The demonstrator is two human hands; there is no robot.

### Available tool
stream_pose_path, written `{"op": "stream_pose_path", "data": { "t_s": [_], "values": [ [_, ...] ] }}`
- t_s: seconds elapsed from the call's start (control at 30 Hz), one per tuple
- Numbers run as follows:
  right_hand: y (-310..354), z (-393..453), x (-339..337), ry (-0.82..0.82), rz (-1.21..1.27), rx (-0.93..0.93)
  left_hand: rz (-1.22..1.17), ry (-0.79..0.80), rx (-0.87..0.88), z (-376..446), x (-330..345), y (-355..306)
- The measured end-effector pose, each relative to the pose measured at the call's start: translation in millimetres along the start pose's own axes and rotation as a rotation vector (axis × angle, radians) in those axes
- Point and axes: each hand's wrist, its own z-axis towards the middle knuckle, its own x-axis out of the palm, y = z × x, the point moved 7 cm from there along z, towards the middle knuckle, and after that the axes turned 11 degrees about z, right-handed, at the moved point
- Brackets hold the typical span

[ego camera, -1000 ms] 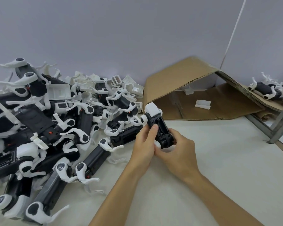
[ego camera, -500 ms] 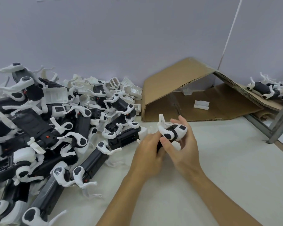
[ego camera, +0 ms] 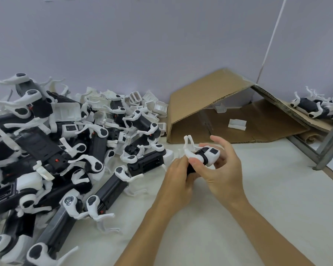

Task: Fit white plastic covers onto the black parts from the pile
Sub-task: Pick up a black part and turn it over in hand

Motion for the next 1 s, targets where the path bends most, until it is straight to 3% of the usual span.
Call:
{"op": "stream_pose_path", "data": {
  "t_s": [0.1,0.27,0.37,0.5,0.7,0.8,1.0],
  "values": [
    [-7,-3,10,0.132,-0.027,0.063,-0.277,-0.110,-0.144,4,-12,3],
    [-14,-9,9,0.106,-0.165,0.118,-0.855,-0.347,-0.433,4,-29,26],
    [-22,-11,16,0.144,-0.151,0.245,-1.141,-0.379,-0.538,4,-31,28],
    [-28,-19,30,0.269,-0.109,0.305,-1.476,-0.308,-0.549,0,-28,18],
    [-26,-28,40,0.347,-0.044,0.295,-1.222,-0.258,-0.652,-2,-21,20],
    [-28,-32,42,0.381,0.077,0.352,-1.207,-0.226,-0.650,-2,-18,23],
    [-24,-22,25,0.121,0.041,0.267,-1.157,-0.203,-0.561,4,-17,21]
  ]
}}
